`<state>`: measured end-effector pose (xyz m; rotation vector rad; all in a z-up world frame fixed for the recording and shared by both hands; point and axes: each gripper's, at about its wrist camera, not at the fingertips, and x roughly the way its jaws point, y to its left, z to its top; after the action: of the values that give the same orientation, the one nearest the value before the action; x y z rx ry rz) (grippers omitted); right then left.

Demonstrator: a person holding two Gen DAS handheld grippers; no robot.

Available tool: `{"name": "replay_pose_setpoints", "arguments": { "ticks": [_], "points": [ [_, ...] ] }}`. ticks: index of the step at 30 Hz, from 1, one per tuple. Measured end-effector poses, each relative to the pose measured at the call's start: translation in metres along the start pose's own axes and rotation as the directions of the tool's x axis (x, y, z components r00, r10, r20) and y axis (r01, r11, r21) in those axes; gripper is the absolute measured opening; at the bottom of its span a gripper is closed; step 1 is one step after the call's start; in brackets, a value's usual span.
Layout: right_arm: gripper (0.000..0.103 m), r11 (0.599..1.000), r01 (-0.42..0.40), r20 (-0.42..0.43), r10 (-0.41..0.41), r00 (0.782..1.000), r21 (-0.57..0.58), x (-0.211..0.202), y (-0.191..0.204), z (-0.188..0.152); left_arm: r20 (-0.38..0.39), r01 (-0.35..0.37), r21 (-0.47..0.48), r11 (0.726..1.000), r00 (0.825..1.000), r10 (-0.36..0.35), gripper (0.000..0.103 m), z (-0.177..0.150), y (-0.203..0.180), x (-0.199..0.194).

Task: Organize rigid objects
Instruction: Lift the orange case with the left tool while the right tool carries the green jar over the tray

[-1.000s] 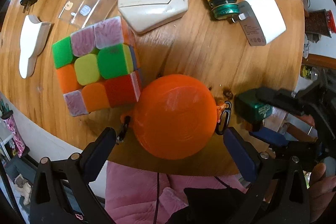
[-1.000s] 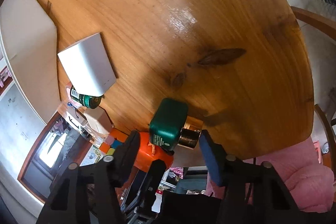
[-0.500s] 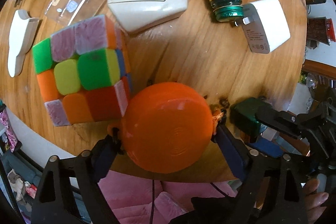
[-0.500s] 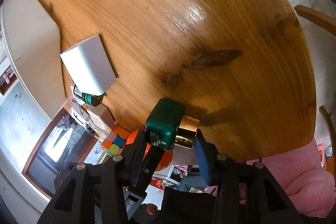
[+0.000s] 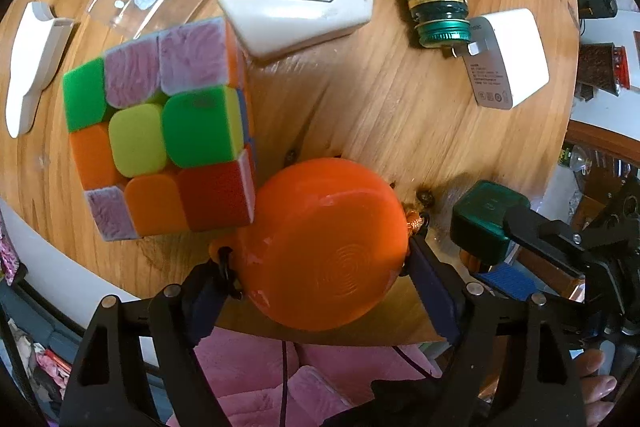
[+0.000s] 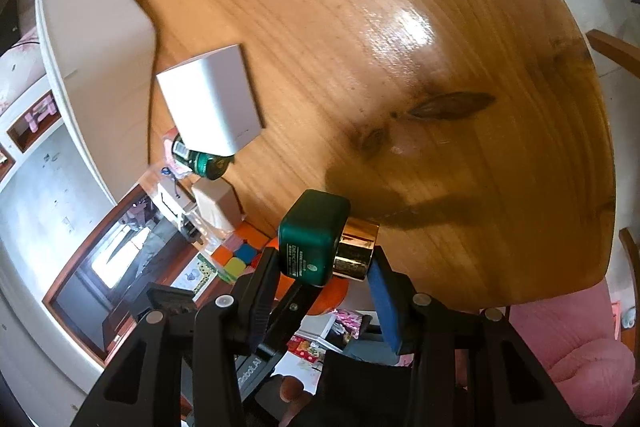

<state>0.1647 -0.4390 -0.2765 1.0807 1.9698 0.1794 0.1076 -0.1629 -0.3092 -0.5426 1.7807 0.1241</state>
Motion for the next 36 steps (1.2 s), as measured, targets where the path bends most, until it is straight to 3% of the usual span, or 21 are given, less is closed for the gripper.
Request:
{"name": "replay_pose_setpoints", "arguments": {
  "ticks": [16,22,27,33,36],
  "points": [
    [0.045,0.983,-0.022,0.072,0.036,0.997,-0.182,-0.005,0.040,-0.020,-0.027,0.030,-0.013,0.999,0.999,-0.031,0.084,-0.021,0.042,0.003],
    [0.045,0.955,-0.015,0.124,0.054,0.991,-0.296,-0.008,0.067,-0.035,0.026,0.050,0.009,0.999,0.998,-0.050,0.084,-0.031,0.050,-0.016],
    [0.045,0.921,-0.016,0.165,0.087,0.982,-0.390,-0.012,0.092,-0.048,0.120,0.040,0.043,0.998,0.992,-0.045,0.084,-0.034,0.061,-0.051],
    [0.045,0.845,0.012,0.228,0.130,0.965,-0.534,-0.027,0.122,-0.069,0.290,0.036,0.077,0.996,0.955,-0.057,0.084,-0.044,0.056,-0.105],
    [0.045,0.804,0.025,0.254,0.159,0.954,-0.594,-0.039,0.132,-0.078,0.384,0.043,0.086,0.995,0.920,-0.073,0.084,-0.037,0.046,-0.138]
  ]
}}
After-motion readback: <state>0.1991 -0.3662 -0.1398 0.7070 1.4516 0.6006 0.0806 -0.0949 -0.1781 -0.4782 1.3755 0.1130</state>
